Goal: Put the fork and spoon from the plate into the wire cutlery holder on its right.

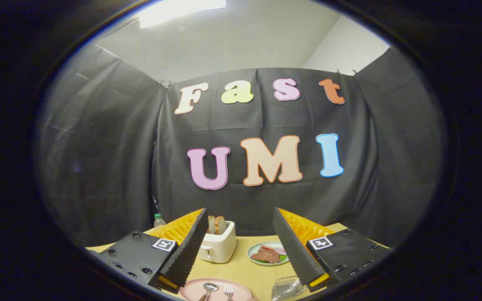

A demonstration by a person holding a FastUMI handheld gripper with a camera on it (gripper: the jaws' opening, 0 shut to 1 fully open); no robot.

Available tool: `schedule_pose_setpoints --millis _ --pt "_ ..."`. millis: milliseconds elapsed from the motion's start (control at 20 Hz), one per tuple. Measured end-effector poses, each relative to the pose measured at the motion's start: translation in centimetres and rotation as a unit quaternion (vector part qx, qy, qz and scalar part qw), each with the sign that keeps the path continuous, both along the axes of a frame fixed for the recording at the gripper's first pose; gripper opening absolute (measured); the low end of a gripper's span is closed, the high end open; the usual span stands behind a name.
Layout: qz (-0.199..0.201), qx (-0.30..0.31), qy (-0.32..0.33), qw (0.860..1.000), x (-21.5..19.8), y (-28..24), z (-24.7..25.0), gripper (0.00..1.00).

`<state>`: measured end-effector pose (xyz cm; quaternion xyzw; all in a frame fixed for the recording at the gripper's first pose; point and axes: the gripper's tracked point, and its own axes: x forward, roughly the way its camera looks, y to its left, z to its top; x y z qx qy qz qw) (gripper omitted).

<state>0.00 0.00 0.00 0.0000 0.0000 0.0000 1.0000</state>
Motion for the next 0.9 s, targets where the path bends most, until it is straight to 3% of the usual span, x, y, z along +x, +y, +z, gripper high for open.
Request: schedule_pose_setpoints --millis 900 --pt "0.031 -0.013 0.022 0.999 0.6 0.9 -2.2 0.99"
